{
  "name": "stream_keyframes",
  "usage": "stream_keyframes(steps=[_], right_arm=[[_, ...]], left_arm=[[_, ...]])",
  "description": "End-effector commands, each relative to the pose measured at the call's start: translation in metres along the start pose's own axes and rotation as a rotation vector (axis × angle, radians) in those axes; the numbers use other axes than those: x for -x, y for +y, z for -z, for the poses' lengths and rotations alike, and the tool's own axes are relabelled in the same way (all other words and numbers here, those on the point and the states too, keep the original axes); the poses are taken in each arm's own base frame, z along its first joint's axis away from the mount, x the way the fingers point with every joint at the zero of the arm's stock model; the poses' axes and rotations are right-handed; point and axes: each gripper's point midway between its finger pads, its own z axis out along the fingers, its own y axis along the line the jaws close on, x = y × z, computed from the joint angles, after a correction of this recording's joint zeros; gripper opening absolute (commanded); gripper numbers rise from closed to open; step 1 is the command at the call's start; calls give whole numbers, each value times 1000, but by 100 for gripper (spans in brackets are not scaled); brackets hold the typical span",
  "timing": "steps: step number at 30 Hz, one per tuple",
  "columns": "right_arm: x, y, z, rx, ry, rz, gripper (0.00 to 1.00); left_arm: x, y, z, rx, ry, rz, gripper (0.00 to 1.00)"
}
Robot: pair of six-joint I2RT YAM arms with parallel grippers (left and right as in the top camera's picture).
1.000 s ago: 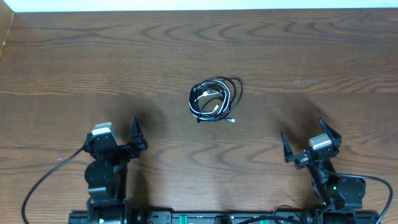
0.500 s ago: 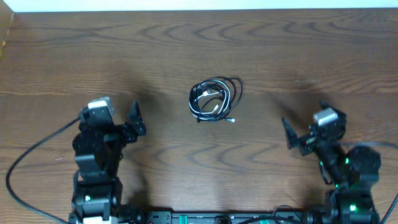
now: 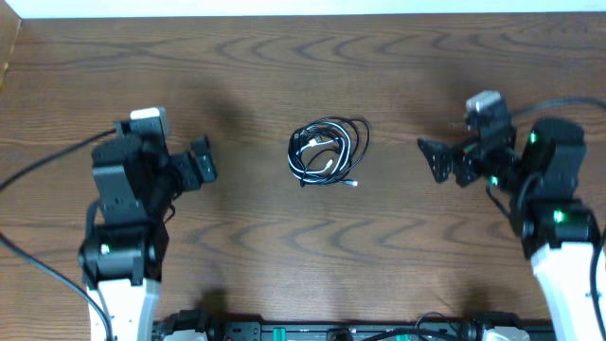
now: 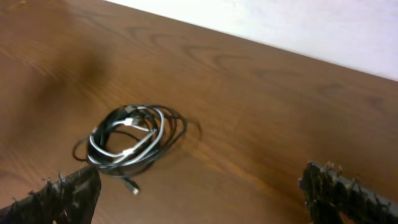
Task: Untangle cables
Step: 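Raise both arms and move the left gripper down onto the cable bundle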
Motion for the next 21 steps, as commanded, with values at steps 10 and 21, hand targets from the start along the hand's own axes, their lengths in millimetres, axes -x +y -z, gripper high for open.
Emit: stream_keyframes(steps=[10,21], right_arm=[[32,3,-32,189,184,-69,99],[27,-3,-41,212,253,1,99]], left_arm=[[36,-65,-29,-139,229,-95,100],[15,-144,-59,-364,423,-134,100]])
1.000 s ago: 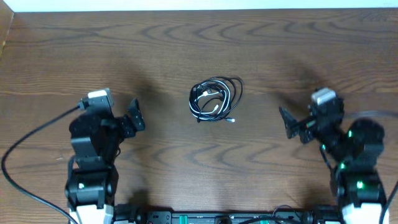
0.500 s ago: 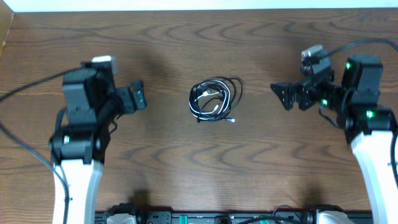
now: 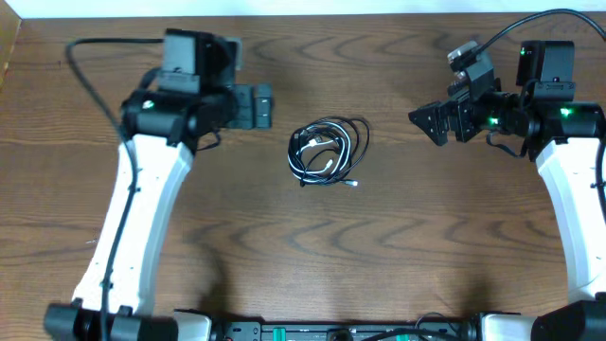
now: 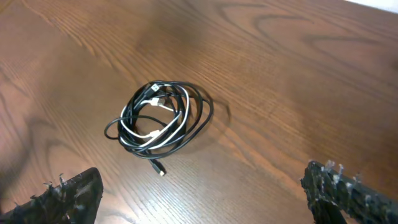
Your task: Untangle cables
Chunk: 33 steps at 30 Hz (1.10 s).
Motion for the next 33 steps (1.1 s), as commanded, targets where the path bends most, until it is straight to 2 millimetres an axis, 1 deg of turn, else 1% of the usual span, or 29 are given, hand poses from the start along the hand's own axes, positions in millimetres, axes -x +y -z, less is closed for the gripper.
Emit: stream_keyframes(steps=[1,5,7,9,11,13,15,18,19,21,24,28,33], right_arm=[[3,9,0,26,8,37,99],[7,20,1,89,-13,-10,99],[8,22,1,101,-17,-31,99],[9,20,1,89,-18,-27,99],[9,14,0,60,-19,-20,94],[9,13,0,51,-17,-18,93],[9,13,0,51,-17,-27,93],[6,14,0,55,-5,-39,95],[5,14,0,56,-1,-43,98],[4,14,0,58,2,-45,98],[3,15,0,60,8,-50,96],[2,15,0,60,10,-52,96],[3,15,0,59,7,-49,96]], left_arm=[[-4,-31,-6,-130,41,-20,100],[-5,-36,-12,-137,47,-30,100],[-6,-38,-16,-139,55,-36,100],[-9,-41,-22,-139,73,-42,100],[-13,-43,-31,-135,97,-48,100],[-19,-48,-44,-140,131,-77,100],[-24,-49,-61,-111,158,-95,100],[-32,-55,-88,-70,192,-135,100],[-36,-58,-96,-63,204,-148,100],[-43,-64,-109,-54,228,-170,100],[-58,-71,-127,-59,281,-231,94],[-77,-61,-148,-8,357,-239,89],[-98,-55,-166,0,437,-238,83]])
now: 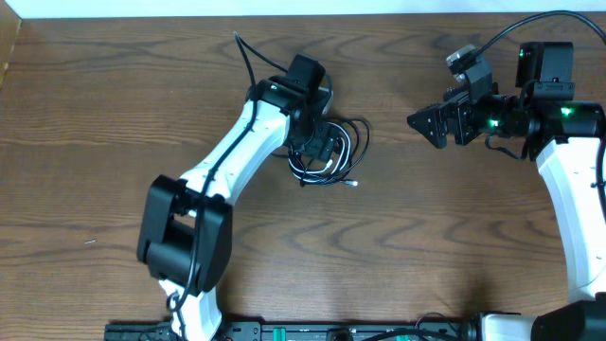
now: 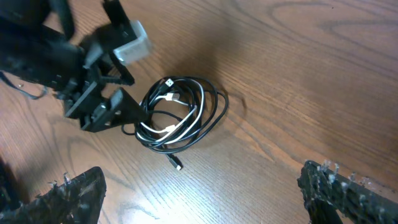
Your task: Untangle cables
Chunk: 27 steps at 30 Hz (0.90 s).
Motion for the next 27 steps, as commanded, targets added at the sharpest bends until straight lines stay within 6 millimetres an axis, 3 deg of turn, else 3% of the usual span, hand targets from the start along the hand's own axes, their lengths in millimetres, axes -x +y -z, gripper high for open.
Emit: stream_keyframes(steps=[1,6,11,21,24,27], right_arm=[[7,6,-1,13,-9,10,96],[7,6,-1,13,-9,10,95],[8,4,-3,12,-12,12,94],[1,-6,-18,23,21,-15,92],[-2,-11,-25,27,34,-54,97],[-4,-17,-34,28,41,-104,99]], left_arm=[[-3,4,-11,12,38,-15,81],[-12,-6,-21,-44,83,-51,65],[-7,-6,-22,-45,62,-54,44],[-10,-4,-39,-46,35,-51,43],[-5,-4,-39,-47,16,-54,39],[-2,-4,-39,-47,6,-55,20]])
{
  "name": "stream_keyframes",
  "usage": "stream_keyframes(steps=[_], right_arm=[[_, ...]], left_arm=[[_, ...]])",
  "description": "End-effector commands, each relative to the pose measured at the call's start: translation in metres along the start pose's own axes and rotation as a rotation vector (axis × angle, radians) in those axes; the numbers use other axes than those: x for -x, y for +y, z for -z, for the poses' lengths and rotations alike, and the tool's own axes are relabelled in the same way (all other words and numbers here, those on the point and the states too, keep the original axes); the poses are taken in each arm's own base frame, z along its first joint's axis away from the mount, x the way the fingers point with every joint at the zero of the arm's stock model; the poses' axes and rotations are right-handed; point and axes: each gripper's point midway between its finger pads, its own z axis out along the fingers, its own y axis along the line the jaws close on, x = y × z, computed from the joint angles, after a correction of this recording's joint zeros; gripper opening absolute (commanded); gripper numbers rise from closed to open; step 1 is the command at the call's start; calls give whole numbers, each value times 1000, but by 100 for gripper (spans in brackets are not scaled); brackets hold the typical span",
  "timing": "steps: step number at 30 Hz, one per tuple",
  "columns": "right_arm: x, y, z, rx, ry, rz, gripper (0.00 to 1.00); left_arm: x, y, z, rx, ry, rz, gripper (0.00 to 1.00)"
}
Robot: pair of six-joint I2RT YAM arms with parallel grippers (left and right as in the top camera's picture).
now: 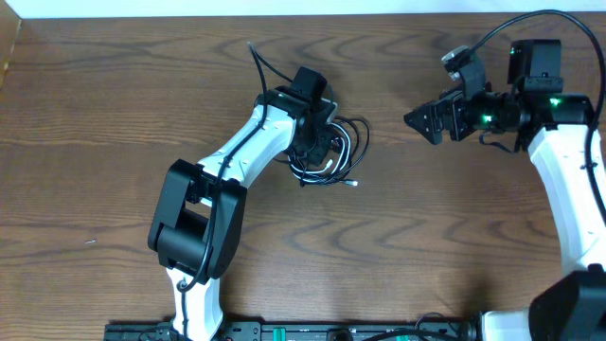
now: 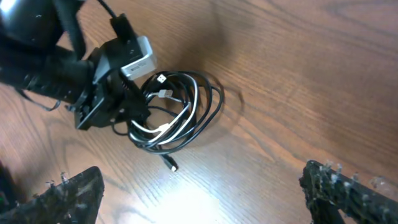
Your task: Untangle cables
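Observation:
A tangled bundle of black and white cables (image 1: 333,150) lies coiled on the wooden table (image 1: 303,256). A loose plug end (image 2: 170,165) sticks out of the bundle toward me. My left gripper (image 1: 315,142) is down on the left side of the bundle (image 2: 180,115). Its fingers (image 2: 124,107) are in among the loops, and how they stand is hidden. My right gripper (image 1: 423,121) hangs above the table to the right of the bundle. It is open wide and empty, with its fingertips (image 2: 68,196) at the bottom corners of the right wrist view.
The left arm (image 1: 241,161) stretches diagonally from the front left to the bundle. Its own black cable (image 1: 260,59) loops up behind the wrist. A white wall edge (image 1: 284,8) runs along the far side of the table.
My left gripper has pushed a little further into the left side of the bundle, and its fingers now overlap the loops. The right gripper has shifted slightly and stays open.
Both grippers first hung low at the table's two sides, far from the bundle. Then both arms stood further back, the left one beside the bundle's upper left. After that the left gripper was at the bundle's left edge, and now it is in the loops.

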Motion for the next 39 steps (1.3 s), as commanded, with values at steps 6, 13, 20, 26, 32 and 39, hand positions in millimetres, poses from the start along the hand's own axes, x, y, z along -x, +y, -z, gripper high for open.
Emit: stream_keyframes(steps=[6,13,20,26,32,39], right_arm=[[7,-8,-24,20,0,-131,99],[15,1,-37,39,-13,-163,91],[21,4,-52,-58,-17,-256,80],[28,15,-62,-83,-32,-281,78],[30,34,-72,-63,-25,-239,78],[30,35,-72,-61,-24,-237,77]], left_arm=[[1,-3,1,-9,-5,1,8],[34,-15,62,-19,-171,30,7],[58,-33,157,-51,-427,47,7],[63,-43,214,-73,-581,43,7],[74,-48,236,-97,-670,67,8],[89,-53,263,-130,-785,84,7]])
